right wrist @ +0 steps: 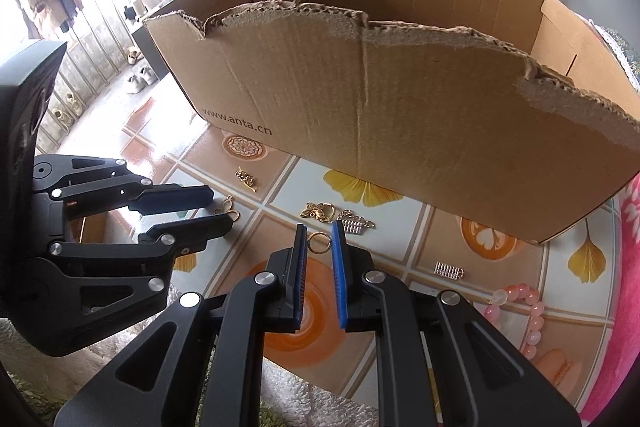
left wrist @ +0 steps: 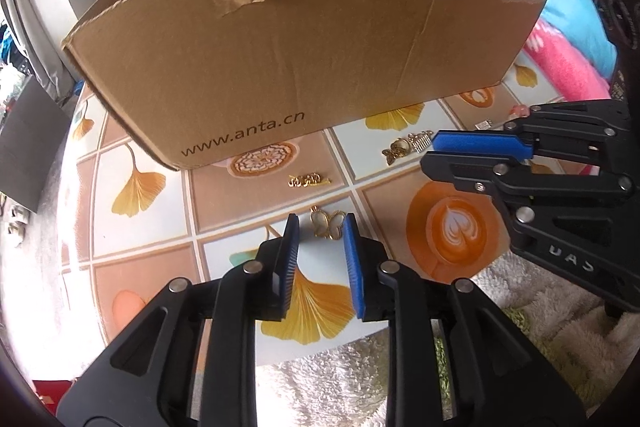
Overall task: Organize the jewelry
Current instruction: 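Grasp the small gold ring with the right tool while the left tool grasps a gold butterfly charm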
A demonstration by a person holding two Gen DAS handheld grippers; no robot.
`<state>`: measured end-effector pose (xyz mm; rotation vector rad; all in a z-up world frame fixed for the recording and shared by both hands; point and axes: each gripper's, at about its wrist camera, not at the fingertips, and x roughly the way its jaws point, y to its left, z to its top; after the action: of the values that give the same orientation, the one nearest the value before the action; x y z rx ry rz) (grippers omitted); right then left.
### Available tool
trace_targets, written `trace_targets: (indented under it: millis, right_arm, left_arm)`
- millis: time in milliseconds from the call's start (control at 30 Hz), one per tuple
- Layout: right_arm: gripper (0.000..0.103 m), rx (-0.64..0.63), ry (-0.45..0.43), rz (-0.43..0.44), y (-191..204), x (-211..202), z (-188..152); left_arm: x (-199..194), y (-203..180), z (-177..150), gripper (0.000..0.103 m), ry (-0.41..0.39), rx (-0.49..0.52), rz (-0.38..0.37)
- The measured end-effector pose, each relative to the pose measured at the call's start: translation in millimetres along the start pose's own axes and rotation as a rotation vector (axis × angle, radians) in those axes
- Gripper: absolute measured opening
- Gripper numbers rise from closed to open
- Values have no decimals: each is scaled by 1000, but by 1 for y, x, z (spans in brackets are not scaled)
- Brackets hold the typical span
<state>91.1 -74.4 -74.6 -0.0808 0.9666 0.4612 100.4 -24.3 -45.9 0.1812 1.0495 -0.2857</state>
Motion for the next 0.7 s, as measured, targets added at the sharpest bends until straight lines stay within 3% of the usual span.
trace_targets:
  millis: [700]
  right_arm:
    - [13, 46, -49, 26, -22, -16, -8]
  left_arm:
    - [5, -14, 14, 16, 15, 11, 9]
